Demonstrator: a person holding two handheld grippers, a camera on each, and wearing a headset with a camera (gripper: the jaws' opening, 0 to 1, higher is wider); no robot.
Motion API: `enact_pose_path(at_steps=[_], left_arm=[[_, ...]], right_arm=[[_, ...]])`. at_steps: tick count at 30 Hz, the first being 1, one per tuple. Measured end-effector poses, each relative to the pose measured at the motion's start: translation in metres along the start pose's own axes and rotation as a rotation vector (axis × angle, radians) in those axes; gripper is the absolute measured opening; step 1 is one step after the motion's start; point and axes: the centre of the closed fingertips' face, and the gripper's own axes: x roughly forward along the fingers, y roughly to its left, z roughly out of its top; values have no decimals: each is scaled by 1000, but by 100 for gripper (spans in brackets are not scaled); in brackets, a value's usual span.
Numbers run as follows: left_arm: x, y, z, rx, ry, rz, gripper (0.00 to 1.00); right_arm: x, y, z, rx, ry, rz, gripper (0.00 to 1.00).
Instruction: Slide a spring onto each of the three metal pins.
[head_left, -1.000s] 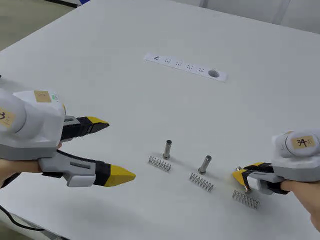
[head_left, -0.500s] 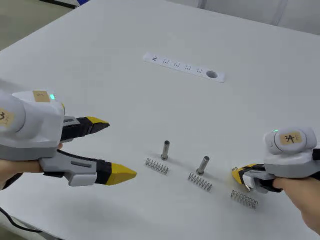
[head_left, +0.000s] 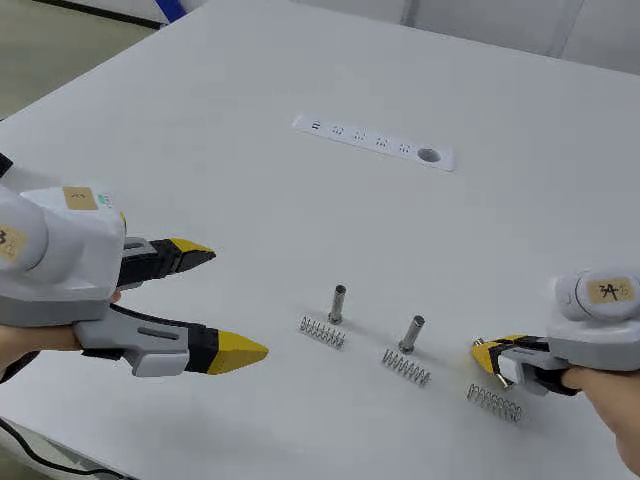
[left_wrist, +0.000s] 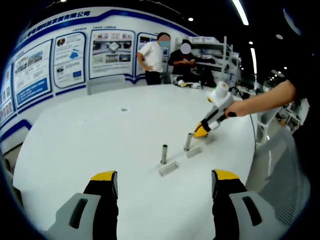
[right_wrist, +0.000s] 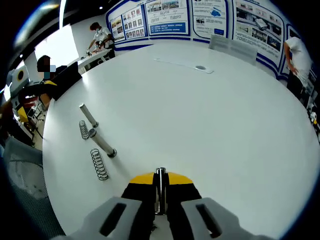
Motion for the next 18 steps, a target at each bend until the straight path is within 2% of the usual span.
enact_pose_path(at_steps=[6,11,13,18], left_arm=[[0,-2,6,11,-8,13,81],[1,-8,10,28,0,1,81],[1,-9,11,34,4,0,81],[0,-11,14,41,1,2,81]], right_arm=[[-9,-1,2,0,-37,4,7],[-16,-1,4,1,-71,2,7],[-19,-1,6,24,-90,11,7],[-25,1,7,10,-126,11,7]])
